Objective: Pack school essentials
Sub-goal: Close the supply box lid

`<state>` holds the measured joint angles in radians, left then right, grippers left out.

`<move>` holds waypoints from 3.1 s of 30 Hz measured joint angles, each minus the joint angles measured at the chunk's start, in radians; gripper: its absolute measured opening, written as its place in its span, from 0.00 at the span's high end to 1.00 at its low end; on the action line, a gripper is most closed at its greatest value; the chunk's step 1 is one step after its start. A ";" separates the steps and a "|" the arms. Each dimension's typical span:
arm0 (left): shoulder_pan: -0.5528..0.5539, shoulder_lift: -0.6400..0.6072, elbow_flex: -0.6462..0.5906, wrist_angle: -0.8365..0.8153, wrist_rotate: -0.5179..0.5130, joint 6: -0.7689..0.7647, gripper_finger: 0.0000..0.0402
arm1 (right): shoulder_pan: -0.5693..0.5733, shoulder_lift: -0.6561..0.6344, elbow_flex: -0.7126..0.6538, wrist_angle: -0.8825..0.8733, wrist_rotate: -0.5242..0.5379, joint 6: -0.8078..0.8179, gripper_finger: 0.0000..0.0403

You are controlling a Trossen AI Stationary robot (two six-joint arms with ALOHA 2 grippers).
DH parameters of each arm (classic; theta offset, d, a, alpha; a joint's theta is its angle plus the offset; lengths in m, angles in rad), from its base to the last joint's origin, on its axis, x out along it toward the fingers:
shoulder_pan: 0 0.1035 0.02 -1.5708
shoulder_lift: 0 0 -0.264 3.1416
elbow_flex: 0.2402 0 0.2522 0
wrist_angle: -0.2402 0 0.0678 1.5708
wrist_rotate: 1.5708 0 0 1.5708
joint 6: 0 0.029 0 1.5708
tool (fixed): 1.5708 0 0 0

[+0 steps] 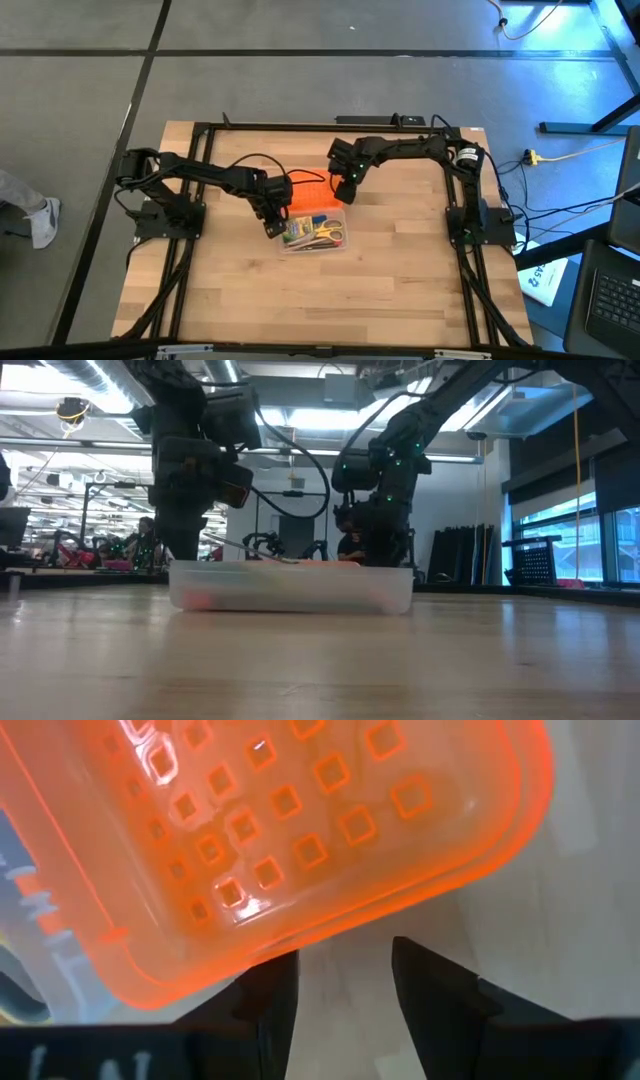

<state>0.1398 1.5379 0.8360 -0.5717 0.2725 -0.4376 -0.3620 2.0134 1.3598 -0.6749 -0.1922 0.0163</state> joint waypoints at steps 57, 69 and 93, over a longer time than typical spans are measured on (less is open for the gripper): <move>-0.011 0.003 -0.004 0.048 -0.023 0.029 0.79 | -0.046 0.067 0.003 0.220 -0.020 -0.550 0.59; -0.020 -0.023 -0.005 0.029 -0.001 0.028 0.79 | -0.059 0.068 0.001 0.253 -0.071 -0.601 0.59; 0.078 -0.241 -0.072 -0.197 -0.308 -0.060 0.79 | -0.063 0.068 0.001 0.260 -0.067 -0.601 0.59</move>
<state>0.2177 1.2968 0.7638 -0.7688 -0.0353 -0.4981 -0.4248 2.0811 1.3605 -0.4145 -0.2592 -0.5846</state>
